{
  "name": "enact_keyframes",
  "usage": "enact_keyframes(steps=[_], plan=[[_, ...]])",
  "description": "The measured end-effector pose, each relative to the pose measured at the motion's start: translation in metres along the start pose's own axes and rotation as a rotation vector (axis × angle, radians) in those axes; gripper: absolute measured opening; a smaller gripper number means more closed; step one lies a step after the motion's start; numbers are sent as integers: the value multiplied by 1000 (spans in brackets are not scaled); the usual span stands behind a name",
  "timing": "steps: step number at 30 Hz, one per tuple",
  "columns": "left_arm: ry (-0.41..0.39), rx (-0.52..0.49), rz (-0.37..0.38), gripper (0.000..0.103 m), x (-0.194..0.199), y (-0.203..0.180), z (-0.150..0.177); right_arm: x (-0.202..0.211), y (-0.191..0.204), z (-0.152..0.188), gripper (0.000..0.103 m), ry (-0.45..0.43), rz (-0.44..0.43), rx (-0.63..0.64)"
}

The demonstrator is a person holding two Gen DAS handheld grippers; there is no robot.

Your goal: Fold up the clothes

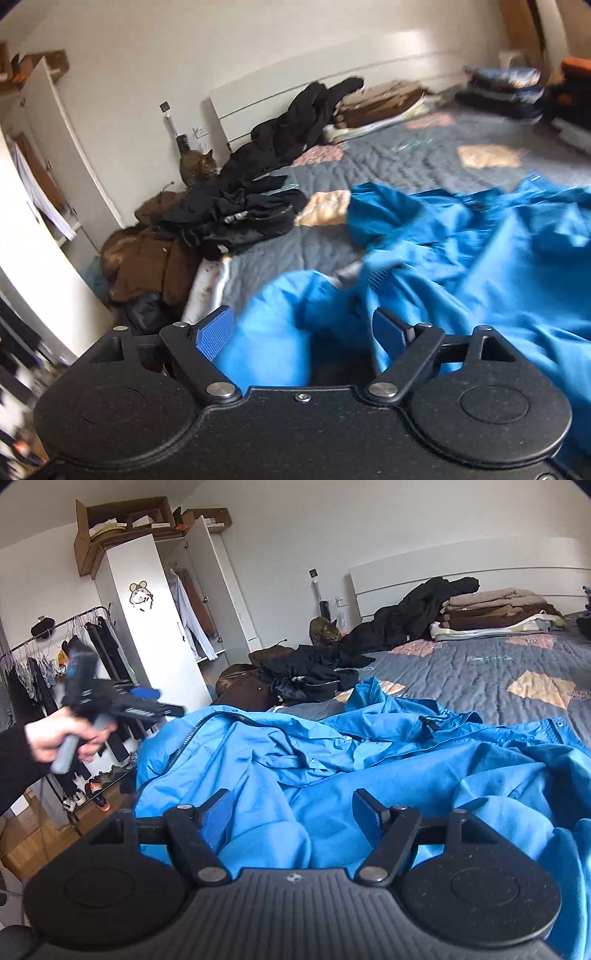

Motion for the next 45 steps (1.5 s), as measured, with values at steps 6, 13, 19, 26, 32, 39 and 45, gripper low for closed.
enact_keyframes(steps=[6, 13, 19, 26, 32, 39, 45], plan=[[85, -55, 66, 90, 13, -23, 88, -8, 35, 2, 72, 13, -97, 14], [271, 33, 96, 90, -36, 0, 183, -25, 83, 22, 72, 69, -166, 81], [241, 189, 181, 90, -53, 22, 214, -35, 108, 30, 73, 101, -218, 99], [188, 72, 199, 90, -77, 0, 202, -54, 123, 42, 74, 154, -243, 117], [205, 107, 359, 22, -95, -14, 195, -60, 125, 49, 74, 180, -244, 124], [245, 35, 372, 3, -44, 26, 190, -61, 122, 48, 74, 188, -242, 104], [307, 8, 237, 3, 33, 113, 199, -50, 124, 41, 75, 167, -267, 92]])
Point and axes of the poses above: each gripper's, at about its wrist camera, not at the fingertips, and x roughly against the way its jaws point, y to its left, z to its underside, the point moved 8 cm from there along -x, roughly the way its jaws point, and after that the axes turned 12 degrees about y, right-handed, at the moved point
